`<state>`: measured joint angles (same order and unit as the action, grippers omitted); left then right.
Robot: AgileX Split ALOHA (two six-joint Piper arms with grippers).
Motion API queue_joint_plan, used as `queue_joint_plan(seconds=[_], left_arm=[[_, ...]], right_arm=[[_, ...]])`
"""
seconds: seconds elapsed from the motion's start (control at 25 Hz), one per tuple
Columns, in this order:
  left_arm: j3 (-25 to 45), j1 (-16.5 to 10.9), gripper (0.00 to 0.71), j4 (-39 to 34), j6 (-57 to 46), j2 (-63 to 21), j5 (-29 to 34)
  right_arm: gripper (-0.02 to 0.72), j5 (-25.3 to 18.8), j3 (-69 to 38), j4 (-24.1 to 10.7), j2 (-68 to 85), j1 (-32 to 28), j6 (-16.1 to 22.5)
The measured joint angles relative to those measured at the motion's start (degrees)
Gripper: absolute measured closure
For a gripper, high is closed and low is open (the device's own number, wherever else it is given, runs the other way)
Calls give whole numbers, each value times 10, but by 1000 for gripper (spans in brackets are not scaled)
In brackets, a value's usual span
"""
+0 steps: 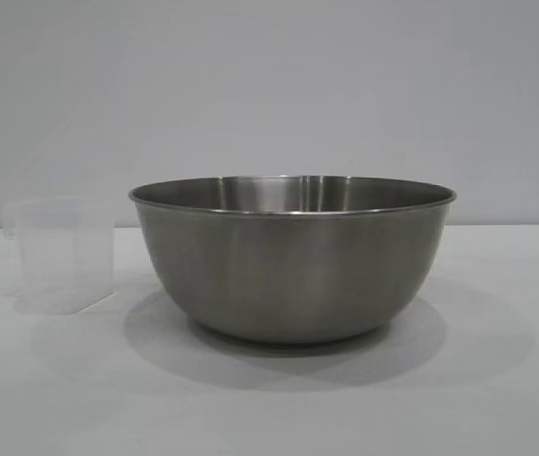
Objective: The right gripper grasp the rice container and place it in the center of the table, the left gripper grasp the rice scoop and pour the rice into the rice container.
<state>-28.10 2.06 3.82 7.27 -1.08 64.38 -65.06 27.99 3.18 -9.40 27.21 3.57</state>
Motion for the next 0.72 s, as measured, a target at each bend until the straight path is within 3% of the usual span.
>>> queue_joint_plan(seconds=[0.2,0.44,0.72], left_arm=[[0,0,492,0,1,0,0],[0,0,492,0,1,0,0],[0,0,492,1,1,0,0]], right_arm=[[409,0,0,1,0,0,-6],[409,0,0,38,0,0,-100],[409,0,0,43,0,0,-113]])
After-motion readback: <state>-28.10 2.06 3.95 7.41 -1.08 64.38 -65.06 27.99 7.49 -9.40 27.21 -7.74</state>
